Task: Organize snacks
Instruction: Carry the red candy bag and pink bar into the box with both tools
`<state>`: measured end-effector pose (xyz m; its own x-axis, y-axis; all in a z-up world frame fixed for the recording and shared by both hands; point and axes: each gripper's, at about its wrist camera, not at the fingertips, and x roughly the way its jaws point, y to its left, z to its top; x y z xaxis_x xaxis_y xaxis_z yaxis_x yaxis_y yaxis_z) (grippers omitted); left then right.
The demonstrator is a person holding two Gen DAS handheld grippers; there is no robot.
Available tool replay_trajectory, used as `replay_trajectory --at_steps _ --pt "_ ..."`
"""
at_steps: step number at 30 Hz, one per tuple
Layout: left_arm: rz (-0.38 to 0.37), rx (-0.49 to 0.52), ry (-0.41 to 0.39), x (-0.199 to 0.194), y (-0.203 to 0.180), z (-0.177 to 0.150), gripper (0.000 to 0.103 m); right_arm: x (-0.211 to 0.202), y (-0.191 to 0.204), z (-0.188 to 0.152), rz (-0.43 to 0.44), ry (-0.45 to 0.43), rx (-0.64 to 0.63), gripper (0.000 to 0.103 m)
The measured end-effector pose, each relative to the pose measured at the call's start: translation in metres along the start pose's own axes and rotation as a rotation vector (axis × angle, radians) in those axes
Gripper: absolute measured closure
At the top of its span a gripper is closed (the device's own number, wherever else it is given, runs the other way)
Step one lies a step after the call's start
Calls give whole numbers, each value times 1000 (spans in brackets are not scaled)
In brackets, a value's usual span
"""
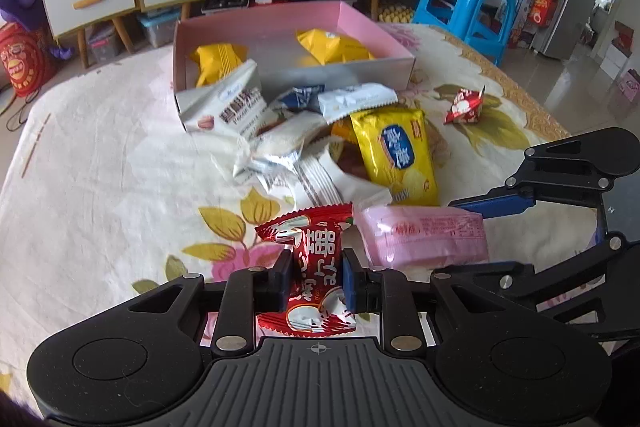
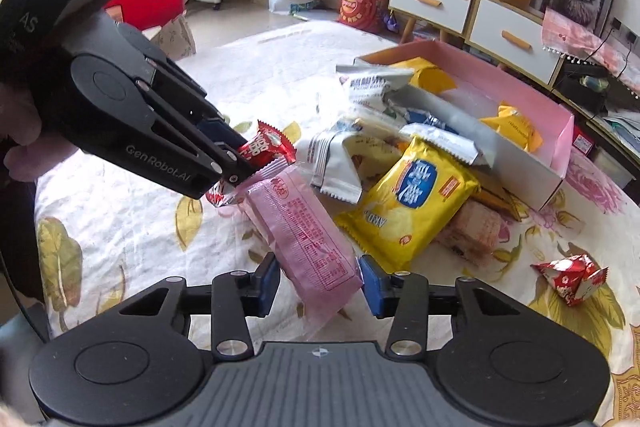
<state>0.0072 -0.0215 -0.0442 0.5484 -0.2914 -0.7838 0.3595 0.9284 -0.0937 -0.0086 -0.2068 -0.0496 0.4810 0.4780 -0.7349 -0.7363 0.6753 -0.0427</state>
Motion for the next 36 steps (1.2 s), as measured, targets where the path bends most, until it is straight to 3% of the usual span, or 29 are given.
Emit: replay_trajectory --at_steps 17,27,36 --pt "24 -41 -113 -15 10 38 81 -23 -33 28 -114 -119 128 73" --pt "42 -142 -164 -9 28 75 81 -13 -63 57 -221 -110 218 73" --pt "44 -223 -190 15 41 101 81 20 -114 79 -272 -29 472 73"
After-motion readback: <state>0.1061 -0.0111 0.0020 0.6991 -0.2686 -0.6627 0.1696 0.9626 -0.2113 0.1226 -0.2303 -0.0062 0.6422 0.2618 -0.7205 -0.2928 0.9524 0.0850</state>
